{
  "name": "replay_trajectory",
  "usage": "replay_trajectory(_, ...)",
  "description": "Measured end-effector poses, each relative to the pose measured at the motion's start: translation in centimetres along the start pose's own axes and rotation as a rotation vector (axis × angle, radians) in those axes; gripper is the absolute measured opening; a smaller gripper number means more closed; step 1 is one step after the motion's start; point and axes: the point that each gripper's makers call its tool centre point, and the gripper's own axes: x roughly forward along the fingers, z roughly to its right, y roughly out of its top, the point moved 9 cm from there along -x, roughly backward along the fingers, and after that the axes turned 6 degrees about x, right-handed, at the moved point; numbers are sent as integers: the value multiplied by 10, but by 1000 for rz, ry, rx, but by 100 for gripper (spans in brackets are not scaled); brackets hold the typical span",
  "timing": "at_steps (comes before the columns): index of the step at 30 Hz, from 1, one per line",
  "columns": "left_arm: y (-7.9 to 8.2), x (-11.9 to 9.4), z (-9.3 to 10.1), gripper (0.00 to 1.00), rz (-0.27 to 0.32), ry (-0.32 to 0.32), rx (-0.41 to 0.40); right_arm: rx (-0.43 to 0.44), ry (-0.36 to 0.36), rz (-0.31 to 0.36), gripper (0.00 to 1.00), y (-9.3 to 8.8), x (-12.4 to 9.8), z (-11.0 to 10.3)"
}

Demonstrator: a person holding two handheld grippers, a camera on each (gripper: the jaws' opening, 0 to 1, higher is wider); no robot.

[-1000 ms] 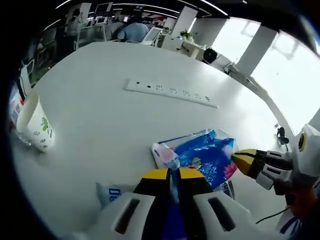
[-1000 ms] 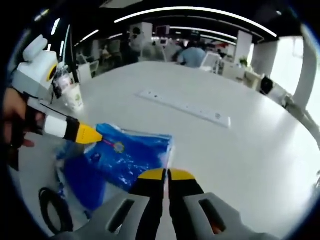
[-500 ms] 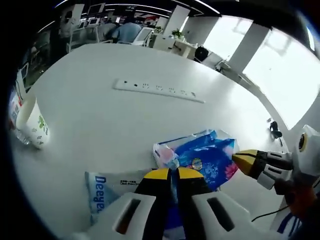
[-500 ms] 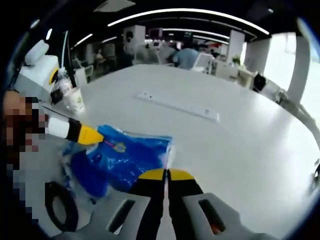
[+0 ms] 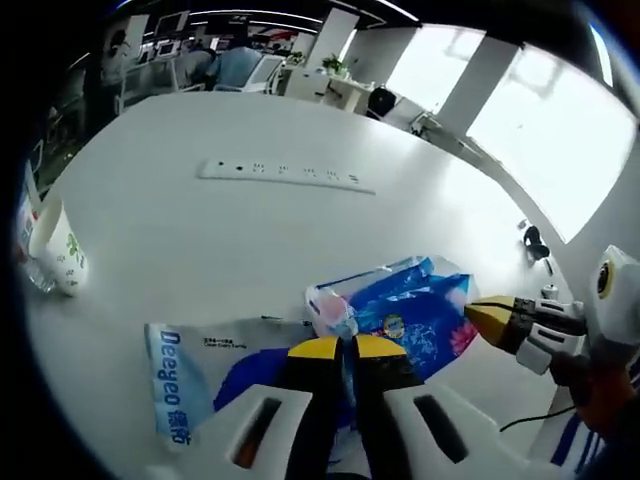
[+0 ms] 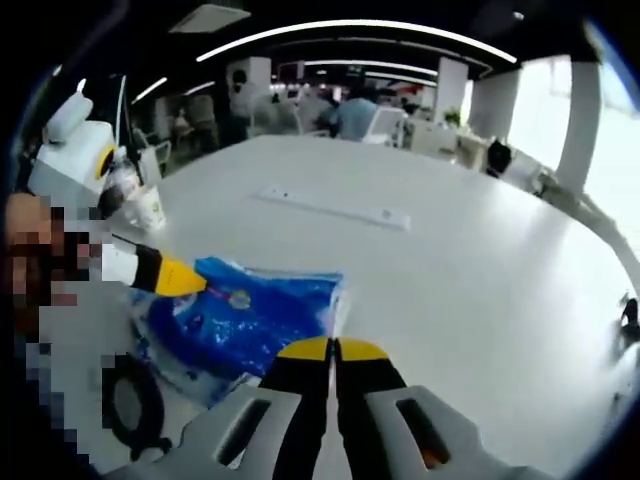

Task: Arrange the tabletop items into an orderly group along one side of the table until the central work area is clear of visible clutter.

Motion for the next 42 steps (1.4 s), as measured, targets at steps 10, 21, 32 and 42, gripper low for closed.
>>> replay_trajectory(10,-5,0,27,1,-9,-49,44,65,-51,14,0,-17,-26,14)
replay_trajectory(21,-10,7,62,1,-15,-112,100,122,-124,23,0,-35,-55,37)
replay_trajectory(32,-22,18,92,1,-46,-159,146,168,-181,16,0,-53,-76,54)
replay_trajectory(42,-41,26,105,1,-83,-191,187,212,-215,-10,0,-75,-81,63)
